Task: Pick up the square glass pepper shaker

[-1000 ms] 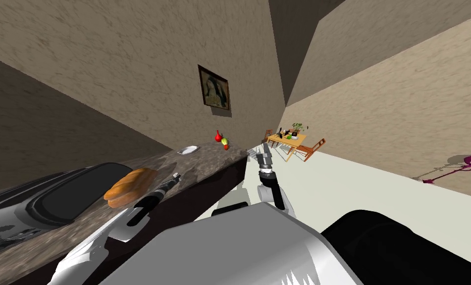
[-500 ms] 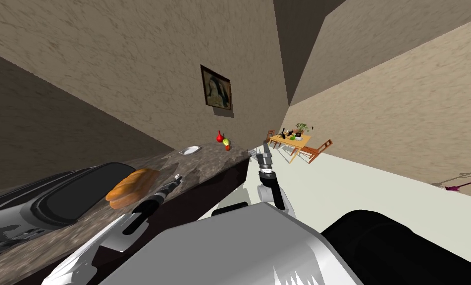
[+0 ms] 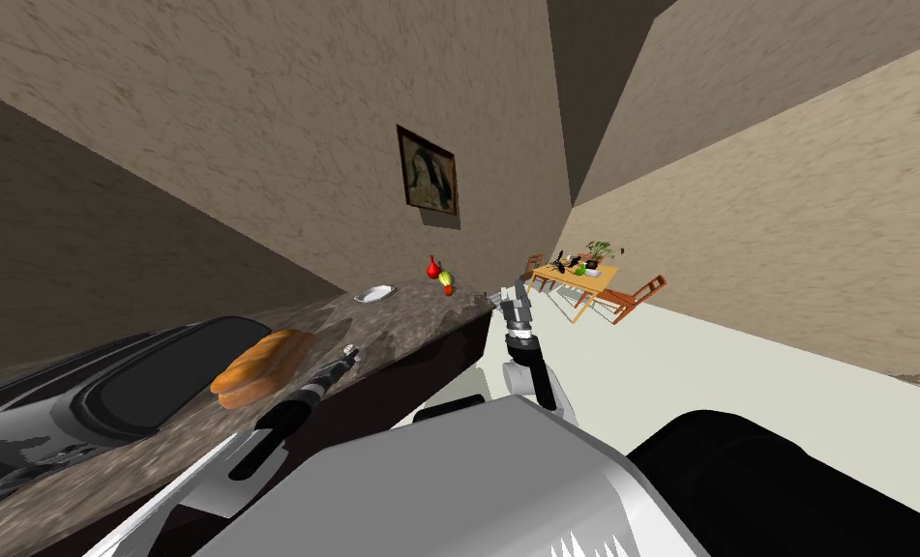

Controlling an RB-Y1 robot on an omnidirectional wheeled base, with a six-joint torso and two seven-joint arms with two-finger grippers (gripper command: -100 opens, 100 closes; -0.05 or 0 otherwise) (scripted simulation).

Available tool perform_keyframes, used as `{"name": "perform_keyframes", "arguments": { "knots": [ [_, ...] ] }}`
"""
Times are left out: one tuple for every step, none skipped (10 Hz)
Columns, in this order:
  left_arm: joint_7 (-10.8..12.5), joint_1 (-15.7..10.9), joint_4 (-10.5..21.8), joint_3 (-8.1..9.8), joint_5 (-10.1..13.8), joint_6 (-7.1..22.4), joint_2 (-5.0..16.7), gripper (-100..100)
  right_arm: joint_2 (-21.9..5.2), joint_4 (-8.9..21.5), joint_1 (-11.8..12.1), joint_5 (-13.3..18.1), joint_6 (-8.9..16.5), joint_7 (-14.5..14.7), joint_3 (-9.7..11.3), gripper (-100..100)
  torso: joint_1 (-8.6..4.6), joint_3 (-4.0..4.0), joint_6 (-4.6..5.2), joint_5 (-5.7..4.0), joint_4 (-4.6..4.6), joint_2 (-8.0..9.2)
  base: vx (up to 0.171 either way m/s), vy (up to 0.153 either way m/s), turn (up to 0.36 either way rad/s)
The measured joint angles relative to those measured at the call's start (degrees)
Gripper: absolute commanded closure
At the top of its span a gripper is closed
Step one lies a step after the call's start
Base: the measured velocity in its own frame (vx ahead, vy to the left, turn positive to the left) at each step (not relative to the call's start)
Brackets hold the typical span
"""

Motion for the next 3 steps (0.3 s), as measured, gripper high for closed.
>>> {"name": "perform_keyframes", "arguments": {
  "knots": [
    [0.0,1.0,-1.7,-0.03,0.2,0.5,0.1,100,0.0,0.0,0.0,0.0,0.0,0.0,0.0,0,-0.06,0.04,0.06,-0.02,0.04,0.05,0.013,0.005,-0.012],
    [0.0,0.9,-2.9,-0.16,0.2,0.7,0.0,100,0.0,0.0,0.0,0.0,0.0,0.0,0.0,0,-0.11,0.08,0.1,-0.03,0.06,0.11,0.005,0.001,-0.012],
    [0.0,0.8,-3.1,-0.19,0.2,0.7,0.0,0,0.0,0.0,0.0,0.0,0.0,0.0,0.0,0,-0.1,0.09,0.04,-0.03,0.05,0.16,0.0,0.0,0.0]
  ]
}}
